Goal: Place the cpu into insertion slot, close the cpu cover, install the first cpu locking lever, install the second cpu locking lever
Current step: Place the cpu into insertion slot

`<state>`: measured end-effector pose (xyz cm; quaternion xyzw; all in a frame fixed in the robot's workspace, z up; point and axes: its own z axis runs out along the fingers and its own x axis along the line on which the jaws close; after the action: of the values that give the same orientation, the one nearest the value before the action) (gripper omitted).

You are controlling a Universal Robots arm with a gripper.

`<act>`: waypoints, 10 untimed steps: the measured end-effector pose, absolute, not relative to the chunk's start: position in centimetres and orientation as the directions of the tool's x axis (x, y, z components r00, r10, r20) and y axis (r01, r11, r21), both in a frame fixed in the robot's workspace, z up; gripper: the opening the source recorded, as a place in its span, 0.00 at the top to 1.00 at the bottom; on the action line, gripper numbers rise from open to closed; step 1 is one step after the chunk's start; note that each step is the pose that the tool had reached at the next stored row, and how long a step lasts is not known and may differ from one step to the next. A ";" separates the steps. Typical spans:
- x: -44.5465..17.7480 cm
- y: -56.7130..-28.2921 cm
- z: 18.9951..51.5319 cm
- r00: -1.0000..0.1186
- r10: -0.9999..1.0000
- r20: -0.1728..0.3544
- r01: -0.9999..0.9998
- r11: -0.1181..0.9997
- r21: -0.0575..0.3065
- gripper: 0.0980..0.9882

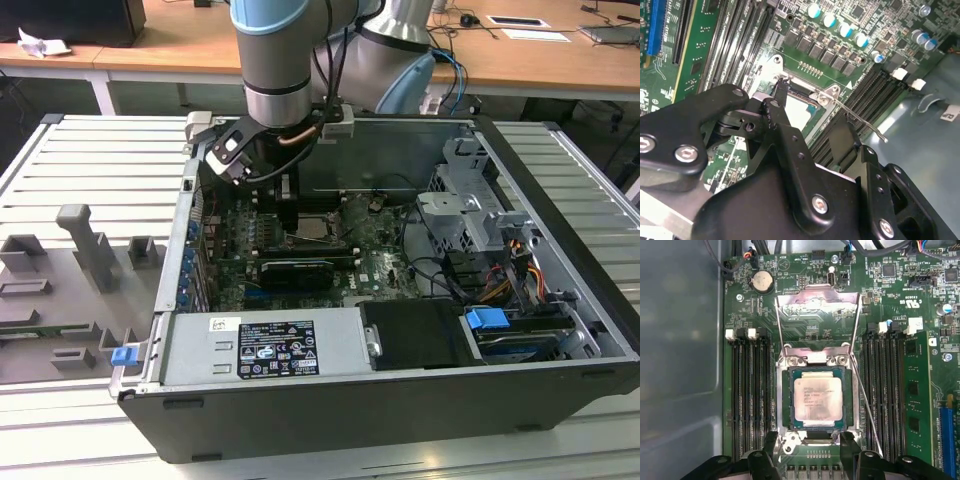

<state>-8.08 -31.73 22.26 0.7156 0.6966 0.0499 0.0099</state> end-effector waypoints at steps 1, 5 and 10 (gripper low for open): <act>-8.0 -31.7 22.3 0.024 0.998 0.058 0.996 -0.029 0.083 0.43; -7.4 -31.7 22.3 0.025 0.998 0.058 0.996 -0.029 0.080 0.43; -6.4 -31.7 22.2 0.025 0.998 0.058 0.996 -0.029 0.079 0.52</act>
<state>-6.37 -31.74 22.21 0.7158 0.6966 0.0485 0.0080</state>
